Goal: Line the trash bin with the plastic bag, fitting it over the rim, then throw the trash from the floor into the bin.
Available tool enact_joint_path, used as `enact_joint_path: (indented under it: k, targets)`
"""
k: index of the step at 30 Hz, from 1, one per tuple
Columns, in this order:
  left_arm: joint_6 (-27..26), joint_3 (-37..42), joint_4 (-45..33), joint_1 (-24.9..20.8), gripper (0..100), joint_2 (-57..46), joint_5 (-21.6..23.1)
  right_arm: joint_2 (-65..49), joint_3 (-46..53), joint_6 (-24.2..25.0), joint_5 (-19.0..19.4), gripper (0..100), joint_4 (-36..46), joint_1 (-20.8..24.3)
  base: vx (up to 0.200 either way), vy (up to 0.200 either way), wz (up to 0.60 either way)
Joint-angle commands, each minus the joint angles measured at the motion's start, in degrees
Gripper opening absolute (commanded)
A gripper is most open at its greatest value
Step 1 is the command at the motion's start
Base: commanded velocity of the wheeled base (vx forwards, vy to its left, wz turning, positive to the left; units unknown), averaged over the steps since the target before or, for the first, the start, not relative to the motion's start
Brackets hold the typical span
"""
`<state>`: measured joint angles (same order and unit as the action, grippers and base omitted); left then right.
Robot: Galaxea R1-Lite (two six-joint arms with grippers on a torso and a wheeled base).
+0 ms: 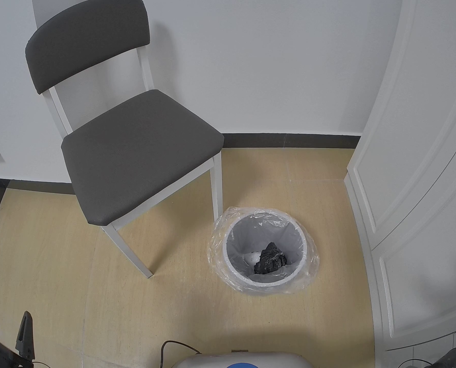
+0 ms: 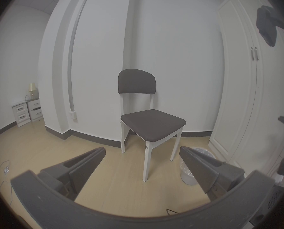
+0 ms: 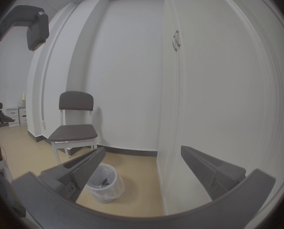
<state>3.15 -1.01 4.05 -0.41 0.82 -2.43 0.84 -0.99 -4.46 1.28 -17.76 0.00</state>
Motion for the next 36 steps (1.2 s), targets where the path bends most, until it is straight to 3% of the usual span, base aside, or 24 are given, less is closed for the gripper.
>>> enact_joint_path:
  k: [1,12,21,28,36]
  targets:
    - [1.9,1.0,-0.9,0.0,100,-0.6,-0.3,-0.8,1.0,0.1,0.0,100,4.7,0.0,0.000,0.000,0.00]
    - [1.6,1.0,-1.4,0.0,100,-0.6,-1.6,-0.8,1.0,0.2,-0.2,100,13.4,0.0,0.000,0.000,0.00]
    - [0.8,1.0,-1.5,0.0,100,-0.6,-1.3,-0.8,1.0,3.2,-0.7,100,15.8,0.0,0.000,0.000,0.00]
    - [-4.0,0.8,-4.9,0.0,100,-0.6,2.9,-0.8,1.0,3.4,-0.6,100,17.8,0.0,0.000,0.000,0.00]
    - [-4.2,1.0,-4.1,0.0,100,-0.6,3.6,-0.8,1.0,4.5,-0.8,100,17.8,0.0,0.000,0.000,0.00]
